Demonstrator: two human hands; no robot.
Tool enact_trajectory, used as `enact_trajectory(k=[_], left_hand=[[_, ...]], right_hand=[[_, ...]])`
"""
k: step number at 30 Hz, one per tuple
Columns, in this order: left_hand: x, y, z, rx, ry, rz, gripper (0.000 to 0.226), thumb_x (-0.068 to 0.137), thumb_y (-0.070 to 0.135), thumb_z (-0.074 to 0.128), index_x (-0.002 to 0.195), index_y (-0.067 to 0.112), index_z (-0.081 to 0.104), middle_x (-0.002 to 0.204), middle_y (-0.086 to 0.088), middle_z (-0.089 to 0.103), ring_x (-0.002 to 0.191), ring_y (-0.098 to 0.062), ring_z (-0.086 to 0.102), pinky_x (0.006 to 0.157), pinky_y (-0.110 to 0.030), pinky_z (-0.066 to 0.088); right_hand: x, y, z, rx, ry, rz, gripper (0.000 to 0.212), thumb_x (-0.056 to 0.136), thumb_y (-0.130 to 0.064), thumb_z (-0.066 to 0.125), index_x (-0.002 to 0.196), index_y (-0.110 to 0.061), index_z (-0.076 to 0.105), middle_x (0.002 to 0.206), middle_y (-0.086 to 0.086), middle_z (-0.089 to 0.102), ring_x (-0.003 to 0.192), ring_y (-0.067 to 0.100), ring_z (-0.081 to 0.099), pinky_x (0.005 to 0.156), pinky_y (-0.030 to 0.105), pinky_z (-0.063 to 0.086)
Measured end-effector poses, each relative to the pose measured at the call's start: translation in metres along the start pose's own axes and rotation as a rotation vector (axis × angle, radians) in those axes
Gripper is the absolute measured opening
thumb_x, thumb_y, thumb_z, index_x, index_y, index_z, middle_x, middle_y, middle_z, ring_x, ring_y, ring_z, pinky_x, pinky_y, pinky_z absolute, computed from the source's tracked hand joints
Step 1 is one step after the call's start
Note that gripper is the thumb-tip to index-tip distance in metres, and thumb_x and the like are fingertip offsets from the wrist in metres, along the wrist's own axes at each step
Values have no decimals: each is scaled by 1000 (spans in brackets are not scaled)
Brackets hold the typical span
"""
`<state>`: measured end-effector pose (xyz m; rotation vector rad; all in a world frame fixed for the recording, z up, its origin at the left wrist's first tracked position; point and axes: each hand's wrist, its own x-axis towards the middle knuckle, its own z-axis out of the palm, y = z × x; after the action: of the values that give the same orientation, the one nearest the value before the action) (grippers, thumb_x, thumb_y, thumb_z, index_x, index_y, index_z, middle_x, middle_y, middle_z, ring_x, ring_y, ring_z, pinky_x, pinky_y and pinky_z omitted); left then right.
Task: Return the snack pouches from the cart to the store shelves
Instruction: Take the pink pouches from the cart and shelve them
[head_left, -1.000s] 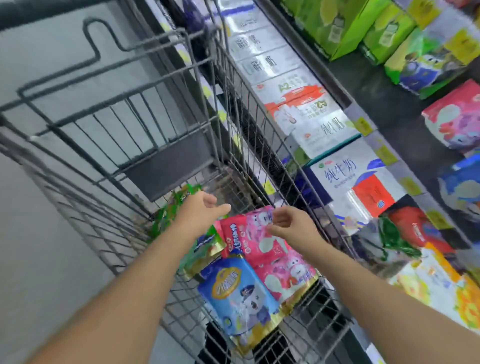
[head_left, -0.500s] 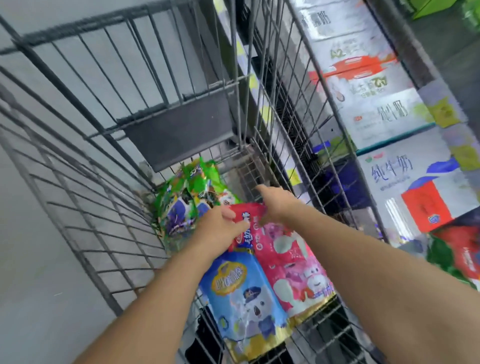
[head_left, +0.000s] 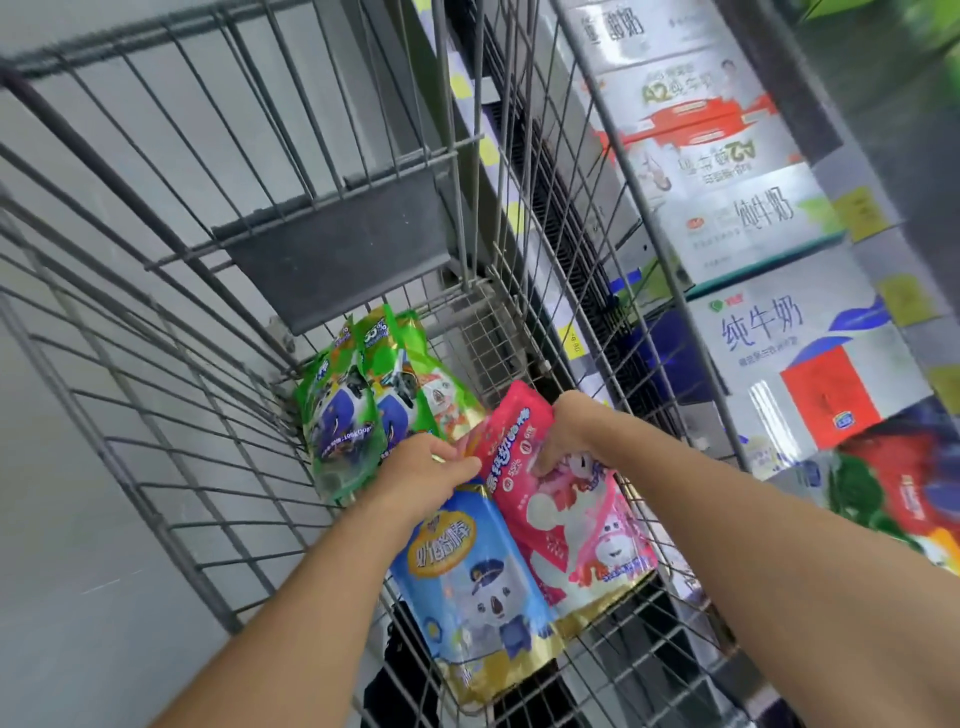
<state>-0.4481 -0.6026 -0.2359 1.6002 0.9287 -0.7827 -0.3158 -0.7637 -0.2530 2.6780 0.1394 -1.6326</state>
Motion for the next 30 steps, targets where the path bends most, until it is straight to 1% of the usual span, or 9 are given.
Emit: enact_trajectory(k=[4,9,13,15,17,19,23,25,30], left_hand=[[-2,-8,6,-27,-35,-74,17,92,17,69,84,9,56,78,-13,59,72,-27,52,67,-35,41],[-8,-12,42,-110,-140,-180,33,97,8,56,70,18,40,63,-4,38,52,-17,34,50,-24,31],[-12,-15,85,-57,-184,-194,30,86,25,71,74,11,47,69,-7,43,56,-20,43,66,-38,36],[-11,-20,102,93,-185,-199,49,85,39,69,114,0,61,111,-20,64,97,-33,66,86,-44,50],[-9,-28,110,469,-108,-186,74,92,49,60,147,4,41,150,-20,45,138,-35,46,111,-42,42],[-5,-32,116,726,49,22,57,96,44,56,141,10,47,146,-13,45,135,-29,44,113,-38,39],[-4,-17,142,582,46,404,24,100,23,54,122,15,58,124,3,48,119,-16,51,101,-29,45],[-6,-12,155,635,20,368,22,100,25,53,113,10,61,119,-1,49,117,-20,51,100,-32,46],[7,-22,144,728,36,-48,69,96,52,52,139,-3,48,138,-18,51,130,-31,50,106,-39,47]], right_hand=[[-44,-9,-15,99,334,-238,27,66,-10,80,85,-18,63,78,-2,70,70,20,70,59,31,58],[-118,-6,-67,526,613,-536,38,63,-12,87,90,-27,64,86,-7,76,81,13,73,77,33,60],[-147,27,-108,1023,554,-713,42,66,0,88,100,-17,69,88,-1,79,76,14,75,70,29,61],[-149,45,-119,1144,563,-716,41,68,3,84,104,-10,69,93,10,78,78,25,75,73,38,61],[-148,59,-125,1226,586,-677,41,70,8,81,105,-9,68,101,17,76,87,33,74,79,46,61],[-147,68,-127,1299,583,-665,38,70,10,79,99,-12,69,97,14,78,85,31,76,73,41,61],[-143,74,-129,1357,566,-696,39,70,10,80,101,-11,69,95,12,78,84,29,76,71,36,60],[-142,72,-129,1360,560,-704,39,70,9,81,104,-8,68,96,13,78,85,29,76,71,36,60],[-140,63,-130,1350,536,-739,40,71,8,81,106,-2,67,100,20,76,87,34,76,73,40,62]])
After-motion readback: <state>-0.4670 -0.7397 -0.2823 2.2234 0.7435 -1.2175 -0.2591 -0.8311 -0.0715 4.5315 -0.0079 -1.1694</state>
